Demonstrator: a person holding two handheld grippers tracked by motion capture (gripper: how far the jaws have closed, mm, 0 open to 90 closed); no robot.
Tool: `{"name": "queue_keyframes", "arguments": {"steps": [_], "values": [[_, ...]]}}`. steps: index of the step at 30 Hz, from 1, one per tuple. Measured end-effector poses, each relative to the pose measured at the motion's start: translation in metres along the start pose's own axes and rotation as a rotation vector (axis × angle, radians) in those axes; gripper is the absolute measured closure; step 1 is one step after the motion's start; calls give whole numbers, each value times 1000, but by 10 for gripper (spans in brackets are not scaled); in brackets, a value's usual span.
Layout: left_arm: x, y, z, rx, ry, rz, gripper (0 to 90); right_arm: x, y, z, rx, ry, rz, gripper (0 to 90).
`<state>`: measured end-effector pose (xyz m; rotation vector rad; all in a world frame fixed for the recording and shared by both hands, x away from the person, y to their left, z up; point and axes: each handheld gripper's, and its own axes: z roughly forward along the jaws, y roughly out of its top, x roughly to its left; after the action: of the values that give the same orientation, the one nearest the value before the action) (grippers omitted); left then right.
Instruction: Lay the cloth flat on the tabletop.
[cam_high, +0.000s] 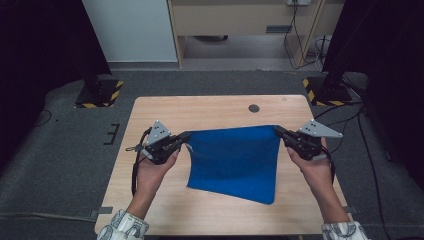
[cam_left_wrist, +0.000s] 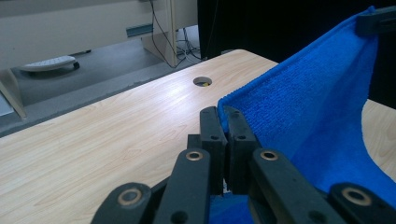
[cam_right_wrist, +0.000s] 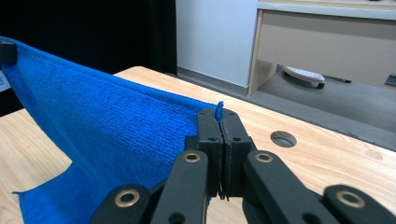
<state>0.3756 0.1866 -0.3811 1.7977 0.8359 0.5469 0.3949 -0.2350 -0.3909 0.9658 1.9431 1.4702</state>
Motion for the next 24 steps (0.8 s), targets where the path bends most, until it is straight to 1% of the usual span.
{"name": "queue_keyframes", "arguments": {"steps": [1, 3, 4, 5, 6, 7, 9, 11, 13, 16, 17, 19, 21, 22, 23, 24], "values": [[0, 0, -2, 3, 0, 4, 874, 1, 0, -1, -3, 1, -1, 889], [-2, 0, -4, -3, -3, -1, 874, 3, 1, -4, -11, 9, -6, 889], [-2, 0, -6, -1, -2, 5, 874, 3, 1, -4, -11, 9, -6, 889], [-4, 0, -11, -5, -3, 3, 874, 6, 2, -8, -21, 17, -23, 889], [-4, 0, -11, -5, -3, 3, 874, 6, 2, -8, -21, 17, -23, 889], [-4, 0, -14, -10, -9, -2, 874, 8, 3, -10, -28, 22, -24, 889], [-9, 1, -22, -18, -16, 0, 874, 10, 4, -19, -46, 39, -22, 888], [-15, 2, -30, -20, -14, 12, 875, 12, 5, -22, -50, 45, -23, 889], [-23, 4, -40, -23, -7, 28, 876, 18, 6, -30, -57, 51, -36, 889], [-34, 8, -54, -31, -13, 42, 876, 25, 10, -47, -83, 69, -49, 888], [-38, 10, -59, -39, -17, 47, 876, 28, 12, -52, -89, 70, -65, 889], [-46, 14, -71, -59, -24, 69, 875, 35, 16, -65, -100, 69, -86, 888], [-51, 17, -78, -68, -30, 82, 876, 41, 22, -81, -115, 83, -100, 888], [-53, 19, -81, -68, -33, 84, 876, 41, 22, -81, -115, 83, -100, 888], [-53, 20, -82, -64, -39, 86, 876, 42, 24, -85, -112, 87, -107, 888], [-53, 22, -81, -59, -40, 86, 876, 42, 24, -85, -112, 87, -107, 888]]}}
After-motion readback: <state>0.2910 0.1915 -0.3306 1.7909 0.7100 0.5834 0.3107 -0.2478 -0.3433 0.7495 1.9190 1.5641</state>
